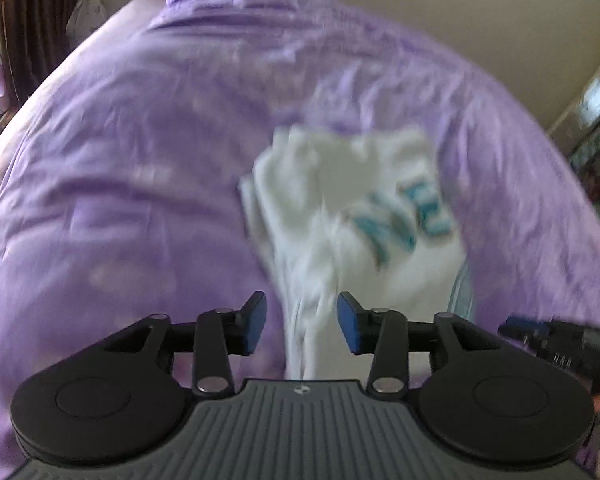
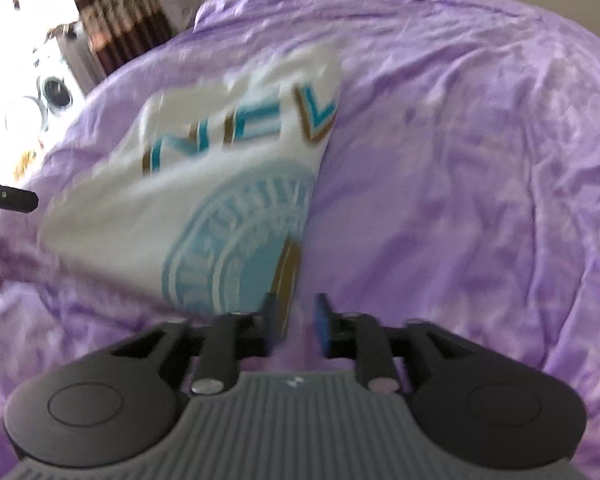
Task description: Fold small clothes
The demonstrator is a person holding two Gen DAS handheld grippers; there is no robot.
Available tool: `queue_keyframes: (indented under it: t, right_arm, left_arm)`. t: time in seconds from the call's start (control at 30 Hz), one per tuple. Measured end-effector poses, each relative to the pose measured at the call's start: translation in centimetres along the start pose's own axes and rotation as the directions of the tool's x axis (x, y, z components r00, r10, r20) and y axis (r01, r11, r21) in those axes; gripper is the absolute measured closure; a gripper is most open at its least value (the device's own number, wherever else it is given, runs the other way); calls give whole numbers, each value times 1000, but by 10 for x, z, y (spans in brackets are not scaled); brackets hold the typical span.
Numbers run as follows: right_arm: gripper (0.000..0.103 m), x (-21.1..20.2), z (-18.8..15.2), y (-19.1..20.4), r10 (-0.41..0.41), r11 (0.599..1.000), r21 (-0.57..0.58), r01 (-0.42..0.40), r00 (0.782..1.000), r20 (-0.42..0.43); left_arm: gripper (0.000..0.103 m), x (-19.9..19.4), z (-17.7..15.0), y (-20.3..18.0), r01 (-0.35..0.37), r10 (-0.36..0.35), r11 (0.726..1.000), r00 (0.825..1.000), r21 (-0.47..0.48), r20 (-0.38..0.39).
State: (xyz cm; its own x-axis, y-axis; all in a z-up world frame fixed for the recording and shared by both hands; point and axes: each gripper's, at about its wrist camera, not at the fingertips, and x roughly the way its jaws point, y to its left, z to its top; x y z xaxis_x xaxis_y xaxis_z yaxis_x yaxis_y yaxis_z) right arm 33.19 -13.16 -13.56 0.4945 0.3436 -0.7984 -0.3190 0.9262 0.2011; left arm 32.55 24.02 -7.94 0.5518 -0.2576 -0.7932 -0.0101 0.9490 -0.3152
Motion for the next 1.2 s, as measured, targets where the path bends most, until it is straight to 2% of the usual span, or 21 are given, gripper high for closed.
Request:
queue_keyframes:
  t: [0.17,0.27,0.37,0.5,0.6,0.67,0.7,0.73,0.77,0.8,0.87,0.97,1.03,1.17,1.2]
  right_arm:
    - [75,9,36,-9,8,999,32,-10,998,70]
    - [74,24,59,-16,45,996,70,-52,994,95]
    - [74,42,79,-20,48,995,77,-57,992,113]
    - [73,65,101,-27,65,992,95,-80,986,154]
    - [73,84,115,-34,66,989,121,-87,983,169]
    - [73,95,120,-37,73,987,129,-95,983,170]
    - [73,101,121,-37,71,987,130,-94,983,168]
    - [73,105,122,-37,68,988,126,-90,984,168]
    - [73,109,121,-37,66,989,121,-87,984,167]
    - [73,112,121,-38,65,989,119,-86,984,168]
    - [73,116,119,-40,70,989,118,-91,982,173]
    - [72,116,118,-41,74,989,115,-97,979,189]
    - [72,114,119,-40,87,988,107,-111,976,201]
    - [75,114,125,-31,95,991,68,-115,965,245]
    - [86,116,127,-29,90,992,58,-108,964,249]
  left_arm:
    - [43,37,41,0,23,-20,998,998,-53,67]
    - [42,69,62,-2,11,-8,999,997,-45,75]
    - [41,99,83,-3,-11,12,1000,996,-11,90]
    - [41,141,110,12,37,-31,996,997,-77,73]
    - [45,166,119,26,99,-90,983,994,-156,62]
    - [60,179,121,31,126,-118,974,992,-189,54]
    - [63,183,121,33,130,-122,972,991,-195,54]
    - [74,187,120,34,140,-133,971,990,-194,51]
    - [90,189,119,34,151,-144,970,988,-192,53]
    - [94,189,118,34,162,-153,968,986,-194,61]
    - [97,179,116,30,181,-165,971,981,-159,106]
    - [97,146,117,10,191,-183,981,966,-28,184]
    - [97,127,118,1,171,-178,984,959,49,221]
    - [97,145,120,8,42,-53,997,984,65,170]
    - [97,156,119,13,23,-30,998,988,50,151]
